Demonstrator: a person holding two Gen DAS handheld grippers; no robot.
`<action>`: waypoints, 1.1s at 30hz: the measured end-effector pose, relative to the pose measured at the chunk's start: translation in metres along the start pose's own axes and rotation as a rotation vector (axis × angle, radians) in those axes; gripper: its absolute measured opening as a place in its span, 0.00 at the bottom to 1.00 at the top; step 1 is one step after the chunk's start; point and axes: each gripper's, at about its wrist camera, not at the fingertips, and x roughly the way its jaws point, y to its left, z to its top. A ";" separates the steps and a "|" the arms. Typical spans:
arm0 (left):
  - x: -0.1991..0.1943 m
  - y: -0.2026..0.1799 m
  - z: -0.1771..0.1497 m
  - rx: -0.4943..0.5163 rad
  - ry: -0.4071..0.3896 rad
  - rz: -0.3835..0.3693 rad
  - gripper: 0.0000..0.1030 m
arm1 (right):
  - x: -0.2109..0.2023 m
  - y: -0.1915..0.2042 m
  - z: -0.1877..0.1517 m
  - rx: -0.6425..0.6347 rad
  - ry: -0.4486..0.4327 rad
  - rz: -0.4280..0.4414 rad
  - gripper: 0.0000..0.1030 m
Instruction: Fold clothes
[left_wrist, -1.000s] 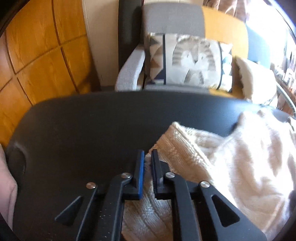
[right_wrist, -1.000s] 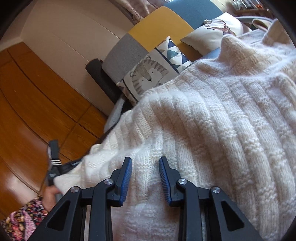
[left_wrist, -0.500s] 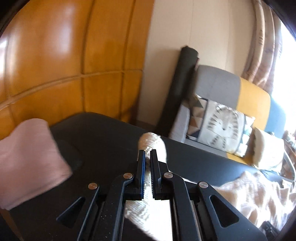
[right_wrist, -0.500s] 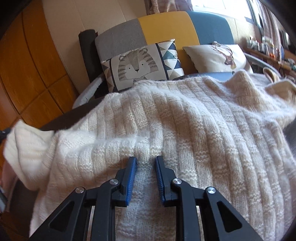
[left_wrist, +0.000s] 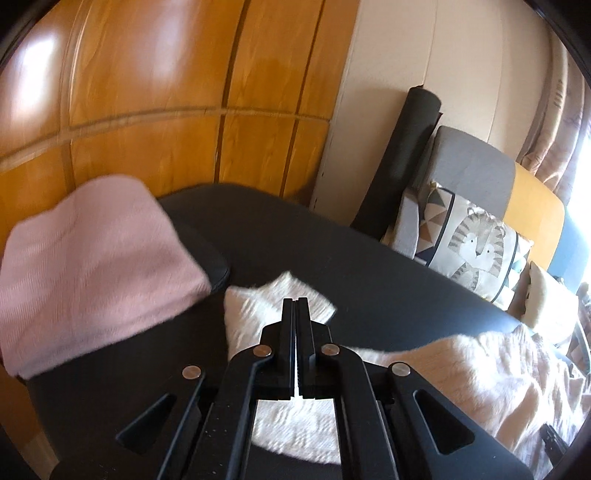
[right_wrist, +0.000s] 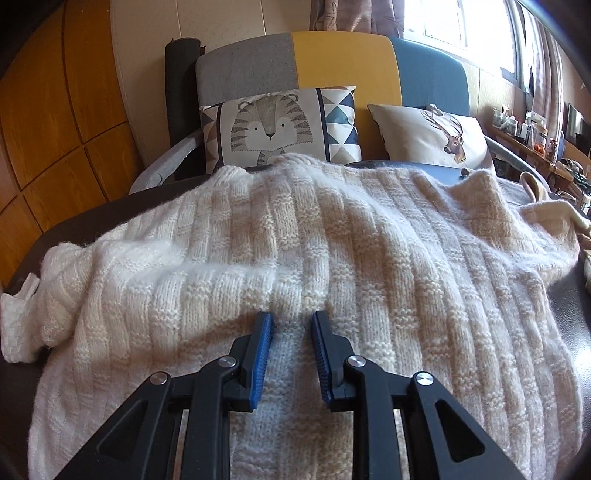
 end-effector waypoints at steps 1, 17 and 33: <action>0.002 0.007 -0.002 -0.018 0.010 -0.001 0.00 | 0.000 0.000 0.000 0.002 0.000 0.002 0.22; 0.065 0.080 -0.008 -0.301 0.221 0.022 0.57 | 0.001 -0.007 0.001 0.032 -0.008 0.035 0.23; 0.018 -0.021 0.023 0.153 0.037 -0.013 0.00 | 0.000 0.004 0.012 -0.049 0.060 0.070 0.36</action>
